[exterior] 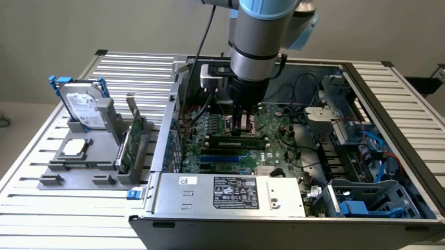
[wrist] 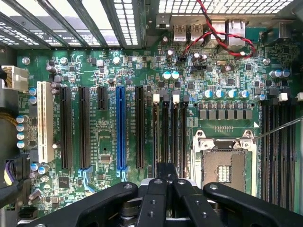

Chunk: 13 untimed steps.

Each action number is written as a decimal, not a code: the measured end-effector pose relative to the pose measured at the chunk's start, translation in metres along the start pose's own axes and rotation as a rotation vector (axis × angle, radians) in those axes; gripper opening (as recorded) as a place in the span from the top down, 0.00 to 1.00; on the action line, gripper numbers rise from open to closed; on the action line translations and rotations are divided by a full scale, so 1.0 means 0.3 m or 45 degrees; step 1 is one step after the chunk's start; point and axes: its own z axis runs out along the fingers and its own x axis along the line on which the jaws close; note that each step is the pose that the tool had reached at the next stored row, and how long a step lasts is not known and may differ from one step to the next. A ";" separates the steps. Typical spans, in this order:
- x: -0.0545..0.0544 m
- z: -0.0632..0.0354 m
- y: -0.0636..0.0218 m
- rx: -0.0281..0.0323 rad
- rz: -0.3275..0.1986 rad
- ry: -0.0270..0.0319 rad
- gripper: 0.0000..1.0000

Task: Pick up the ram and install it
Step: 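Press down the ram until it locks into place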

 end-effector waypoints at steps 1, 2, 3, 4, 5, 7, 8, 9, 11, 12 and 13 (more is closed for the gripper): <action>0.000 0.006 0.000 0.0000 0.000 0.0001 0.89; 0.000 0.012 -0.001 0.0000 0.000 0.0001 0.89; 0.000 0.017 -0.001 0.0000 0.000 0.0000 0.89; 0.001 0.019 -0.001 0.0000 0.000 -0.0003 0.89; 0.001 0.019 0.001 -0.0001 0.000 -0.0007 0.89; 0.001 0.020 0.004 0.0000 0.000 -0.0010 0.89; 0.001 0.020 0.005 0.0000 0.000 -0.0011 0.89; 0.001 0.021 0.007 -0.0001 0.000 -0.0011 0.89; 0.001 0.022 0.007 -0.0001 0.000 -0.0010 0.89; 0.001 0.024 0.006 0.0000 0.000 -0.0014 0.89; 0.001 0.026 0.006 0.0001 -0.001 -0.0014 0.89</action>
